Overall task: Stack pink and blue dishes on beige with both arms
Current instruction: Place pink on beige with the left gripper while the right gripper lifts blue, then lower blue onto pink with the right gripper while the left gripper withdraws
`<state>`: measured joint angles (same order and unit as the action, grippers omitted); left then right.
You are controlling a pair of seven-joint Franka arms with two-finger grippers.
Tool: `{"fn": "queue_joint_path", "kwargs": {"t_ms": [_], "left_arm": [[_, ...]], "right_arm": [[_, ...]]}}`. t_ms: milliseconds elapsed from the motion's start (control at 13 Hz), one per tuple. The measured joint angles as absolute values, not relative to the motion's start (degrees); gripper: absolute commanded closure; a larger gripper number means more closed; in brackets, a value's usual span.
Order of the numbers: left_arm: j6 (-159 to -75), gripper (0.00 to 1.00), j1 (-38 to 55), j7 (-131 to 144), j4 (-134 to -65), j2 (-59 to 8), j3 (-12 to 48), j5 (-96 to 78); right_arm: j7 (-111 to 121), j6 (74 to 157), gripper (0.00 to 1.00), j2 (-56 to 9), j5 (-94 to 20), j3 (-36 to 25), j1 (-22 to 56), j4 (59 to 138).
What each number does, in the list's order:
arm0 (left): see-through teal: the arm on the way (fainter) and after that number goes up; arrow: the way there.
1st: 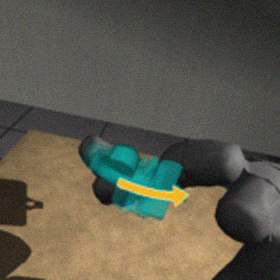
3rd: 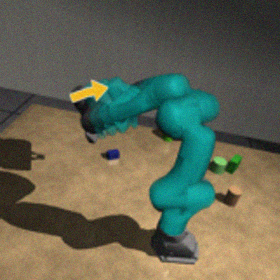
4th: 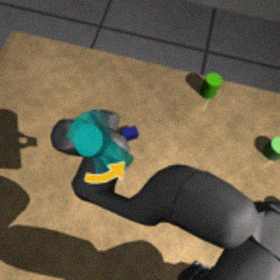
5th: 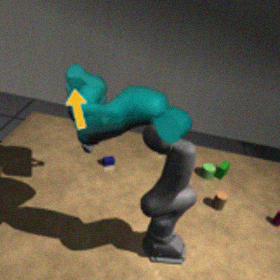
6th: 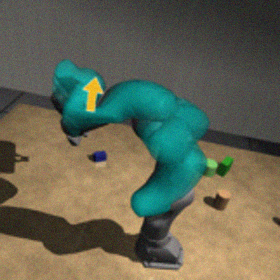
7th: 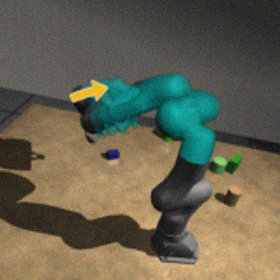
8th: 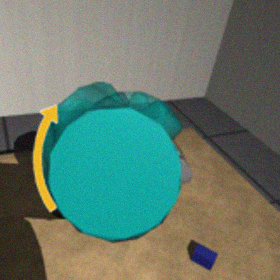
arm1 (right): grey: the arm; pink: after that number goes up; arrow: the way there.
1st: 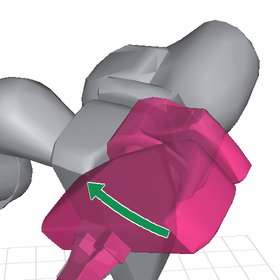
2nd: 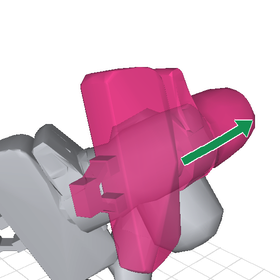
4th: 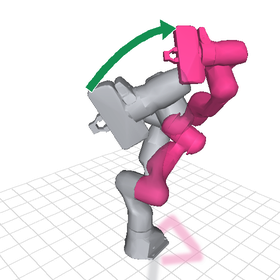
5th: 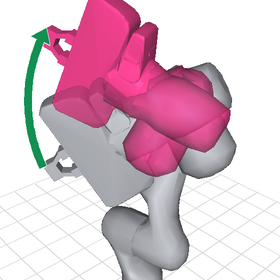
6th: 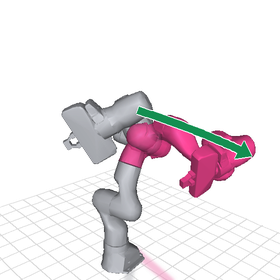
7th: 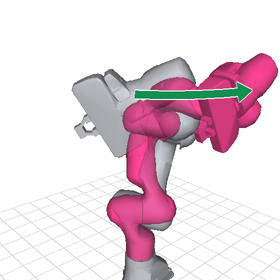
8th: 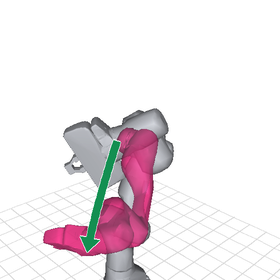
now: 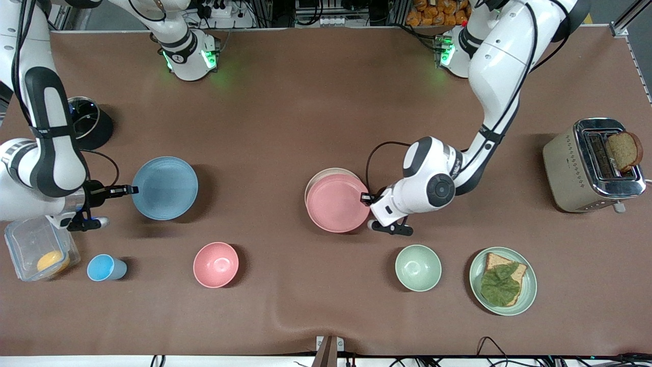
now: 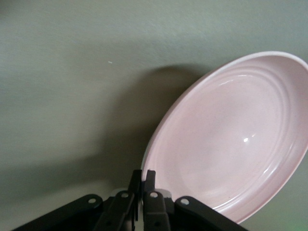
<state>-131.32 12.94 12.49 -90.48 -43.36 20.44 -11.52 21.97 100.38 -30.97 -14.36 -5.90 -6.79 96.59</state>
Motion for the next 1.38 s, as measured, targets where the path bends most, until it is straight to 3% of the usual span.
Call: {"fn": "queue_joint_path", "kwargs": {"t_ms": [231,308,692,1000,1385], "left_arm": [[-131.39,1.0,13.62,12.6,-90.45,-43.87,20.35,-11.52],[-131.38,0.01,13.64,13.24,-90.46,-43.95,20.34,-11.52],[-131.36,0.0,14.09,14.69,-90.16,-43.64,20.29,-9.28],[-127.78,0.0,12.9,14.95,-88.53,-38.7,18.71,1.53],[-122.53,0.0,7.22,14.64,-88.45,-31.89,17.7,15.38]], "right_arm": [[16.08,97.46,1.0,-30.91,-14.38,-5.82,-3.46,94.63],[13.43,96.79,1.0,-30.9,-14.41,-5.75,-1.71,94.12],[-2.26,95.52,1.0,-30.87,-14.73,-5.25,10.43,92.03],[-10.74,96.65,1.0,-30.99,-21.49,-4.97,20.18,91.15],[-18.16,107.21,1.0,-34.6,-23.23,-4.79,31.74,90.13]]}}
